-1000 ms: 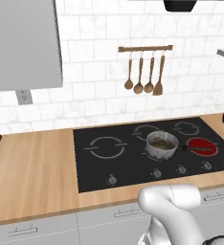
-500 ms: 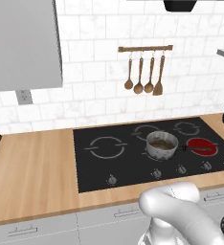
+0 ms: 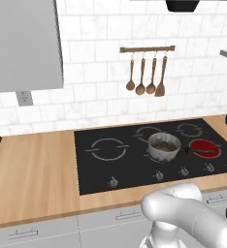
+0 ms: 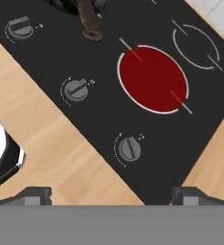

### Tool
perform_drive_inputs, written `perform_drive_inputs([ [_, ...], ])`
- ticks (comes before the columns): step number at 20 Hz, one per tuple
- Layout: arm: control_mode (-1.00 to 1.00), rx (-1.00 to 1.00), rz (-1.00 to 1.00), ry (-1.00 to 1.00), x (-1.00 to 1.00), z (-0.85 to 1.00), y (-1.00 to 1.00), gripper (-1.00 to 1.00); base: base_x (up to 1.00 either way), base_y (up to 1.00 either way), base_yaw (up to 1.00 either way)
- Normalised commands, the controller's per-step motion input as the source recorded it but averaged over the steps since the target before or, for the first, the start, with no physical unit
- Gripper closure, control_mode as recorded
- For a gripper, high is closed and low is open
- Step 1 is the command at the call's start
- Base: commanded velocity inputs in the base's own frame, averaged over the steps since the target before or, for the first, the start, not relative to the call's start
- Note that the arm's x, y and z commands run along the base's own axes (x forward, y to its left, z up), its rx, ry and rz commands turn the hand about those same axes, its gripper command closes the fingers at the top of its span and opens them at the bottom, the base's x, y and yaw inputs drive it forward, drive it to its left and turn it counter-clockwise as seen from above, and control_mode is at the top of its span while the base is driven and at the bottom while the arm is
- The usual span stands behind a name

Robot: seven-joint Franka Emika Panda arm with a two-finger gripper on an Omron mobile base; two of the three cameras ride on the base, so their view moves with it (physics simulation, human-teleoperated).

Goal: Turn off the front right burner of the stove.

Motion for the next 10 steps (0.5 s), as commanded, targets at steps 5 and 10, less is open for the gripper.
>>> perform_drive_inputs([
  [5,-1.00,-0.13,0.03,0.08,0.00,-0.06,0.15,-1.00,0.00,0.00,0.00],
  [10,-1.00,-0.04,0.00,0.08,0.03,-0.02,0.11,-1.00,0.00,0.00,0.00],
])
